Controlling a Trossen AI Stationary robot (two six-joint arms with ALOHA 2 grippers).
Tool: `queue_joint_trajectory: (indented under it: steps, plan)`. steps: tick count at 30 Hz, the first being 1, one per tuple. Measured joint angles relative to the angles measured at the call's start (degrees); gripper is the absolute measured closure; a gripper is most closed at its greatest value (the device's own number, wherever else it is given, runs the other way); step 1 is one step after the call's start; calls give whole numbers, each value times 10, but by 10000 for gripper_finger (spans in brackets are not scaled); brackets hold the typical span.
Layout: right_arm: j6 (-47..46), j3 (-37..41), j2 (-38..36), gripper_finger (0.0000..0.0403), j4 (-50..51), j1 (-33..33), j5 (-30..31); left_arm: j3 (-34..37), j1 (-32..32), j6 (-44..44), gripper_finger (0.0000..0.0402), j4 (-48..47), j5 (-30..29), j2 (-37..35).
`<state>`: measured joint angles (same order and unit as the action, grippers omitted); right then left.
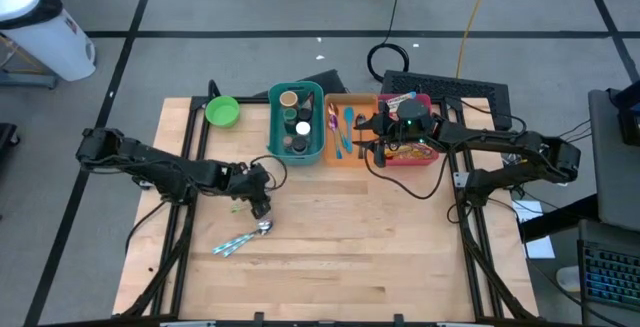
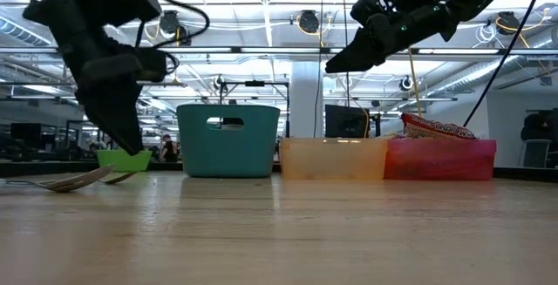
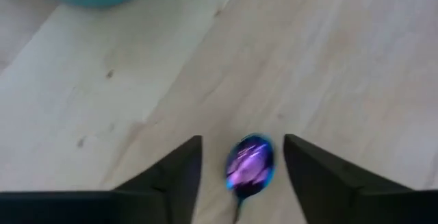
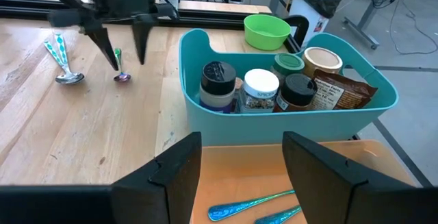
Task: Pick & Place Food Item
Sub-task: Put the purple spoon into the orange bin
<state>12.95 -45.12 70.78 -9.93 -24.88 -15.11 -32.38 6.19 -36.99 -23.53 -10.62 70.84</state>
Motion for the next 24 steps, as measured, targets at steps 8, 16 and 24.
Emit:
queue_joint_trajectory:
  steps: [8, 16, 24]
  plan:
    - [2, 0, 0, 206, 2, 0, 0, 7, -65, 151, 95, 16, 123, 0]
    - [2, 0, 0, 206, 3, 0, 0, 7, -131, 253, 101, 11, 220, 0]
    - [2, 0, 0, 206, 4, 0, 0, 47, -156, 265, 127, 56, 282, 0]
